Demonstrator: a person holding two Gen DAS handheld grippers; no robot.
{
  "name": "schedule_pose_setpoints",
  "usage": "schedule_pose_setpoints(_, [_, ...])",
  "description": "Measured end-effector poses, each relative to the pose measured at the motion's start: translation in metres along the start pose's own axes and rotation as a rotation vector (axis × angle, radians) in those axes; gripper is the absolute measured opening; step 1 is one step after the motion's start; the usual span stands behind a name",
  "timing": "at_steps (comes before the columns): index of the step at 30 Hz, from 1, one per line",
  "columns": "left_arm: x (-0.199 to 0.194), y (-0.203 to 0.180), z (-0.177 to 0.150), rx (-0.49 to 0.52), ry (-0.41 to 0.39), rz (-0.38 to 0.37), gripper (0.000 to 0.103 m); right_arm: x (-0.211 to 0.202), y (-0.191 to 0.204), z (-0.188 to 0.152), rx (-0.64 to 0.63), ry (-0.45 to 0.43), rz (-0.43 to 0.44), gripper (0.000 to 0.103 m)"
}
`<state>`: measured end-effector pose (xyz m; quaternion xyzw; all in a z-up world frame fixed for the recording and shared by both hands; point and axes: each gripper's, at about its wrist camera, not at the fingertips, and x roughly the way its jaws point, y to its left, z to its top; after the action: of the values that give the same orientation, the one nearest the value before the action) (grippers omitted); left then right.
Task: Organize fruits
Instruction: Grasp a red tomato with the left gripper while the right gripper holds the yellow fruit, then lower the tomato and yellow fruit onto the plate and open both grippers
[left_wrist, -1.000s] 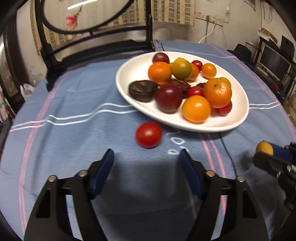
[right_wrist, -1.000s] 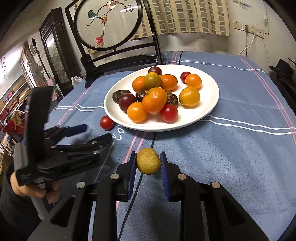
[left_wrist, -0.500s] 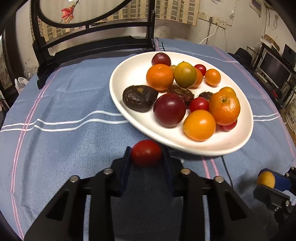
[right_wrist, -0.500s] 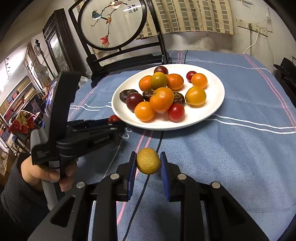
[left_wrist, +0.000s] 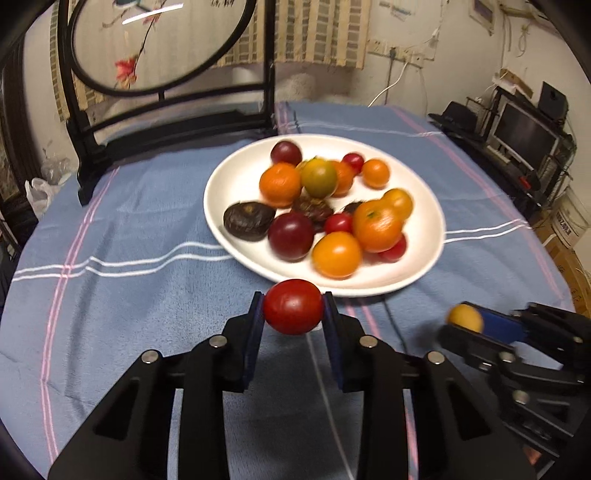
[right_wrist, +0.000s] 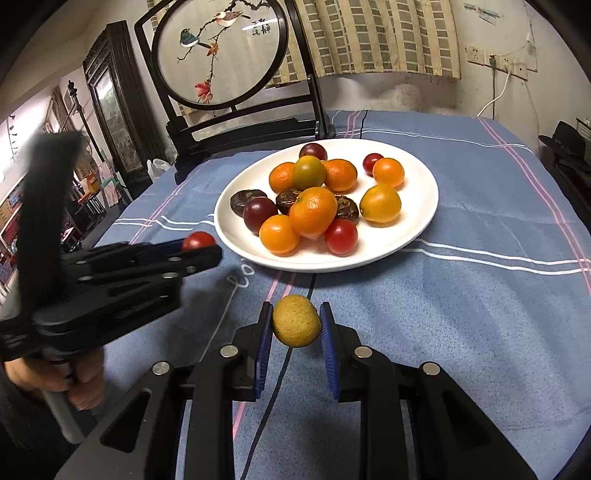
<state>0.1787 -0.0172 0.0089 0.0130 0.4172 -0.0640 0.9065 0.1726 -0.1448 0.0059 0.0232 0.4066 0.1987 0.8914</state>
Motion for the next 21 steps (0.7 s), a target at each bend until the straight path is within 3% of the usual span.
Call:
schedule_pose_setpoints(13, [-0.034,-0.01,0.028,0.034,-0.093,-0.022,0.03,-0.026,0.004,0.037,-0.053,-0.096,-0.037,0.026])
schedule_pose_setpoints(21, [-0.009,-0.016,0.06,0.056,-0.093,-0.004,0.03,-0.01,-0.007,0.071,-0.075,-0.111,-0.056,0.026])
